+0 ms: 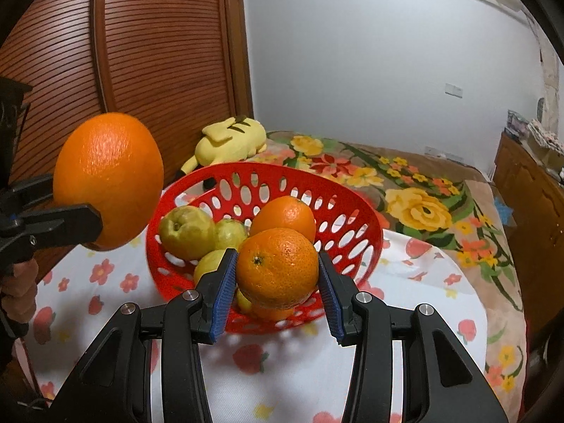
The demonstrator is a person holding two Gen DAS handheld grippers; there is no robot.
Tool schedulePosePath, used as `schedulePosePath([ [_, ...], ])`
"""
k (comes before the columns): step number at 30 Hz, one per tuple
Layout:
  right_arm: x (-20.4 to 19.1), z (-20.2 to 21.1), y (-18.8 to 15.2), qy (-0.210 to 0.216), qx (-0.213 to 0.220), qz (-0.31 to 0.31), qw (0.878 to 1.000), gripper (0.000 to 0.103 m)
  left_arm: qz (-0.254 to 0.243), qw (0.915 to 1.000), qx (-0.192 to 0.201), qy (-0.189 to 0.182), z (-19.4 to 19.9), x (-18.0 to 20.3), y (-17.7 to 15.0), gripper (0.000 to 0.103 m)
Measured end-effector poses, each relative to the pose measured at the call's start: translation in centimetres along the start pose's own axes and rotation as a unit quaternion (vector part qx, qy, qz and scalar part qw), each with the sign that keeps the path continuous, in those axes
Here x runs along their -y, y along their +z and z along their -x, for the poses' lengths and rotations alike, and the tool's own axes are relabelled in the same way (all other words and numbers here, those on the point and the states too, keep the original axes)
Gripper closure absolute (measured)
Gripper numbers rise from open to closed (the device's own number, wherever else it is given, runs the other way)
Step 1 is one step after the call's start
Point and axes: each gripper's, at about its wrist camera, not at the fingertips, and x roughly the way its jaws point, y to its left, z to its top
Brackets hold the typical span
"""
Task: Organize fruits
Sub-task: 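Lift the large orange and the tangerine over the red basket with both grippers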
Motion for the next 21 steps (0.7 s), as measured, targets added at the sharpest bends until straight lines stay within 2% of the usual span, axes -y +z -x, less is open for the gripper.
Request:
schedulePosePath([
  [9, 0.9, -1.4, 0.4, -0.001, -0.007, 0.006, 1.000, 0.053, -0.004, 0.9998, -0.012, 0.012, -3.4, -2.1, 2.0, 0.018],
  [21, 0.7, -0.9, -0.3, 0.003, -0.005, 0.007, 1.000, 0.051, -0.016, 0.9966, -0.071, 0.038, -9.4, -3.6, 3.0, 0.018],
])
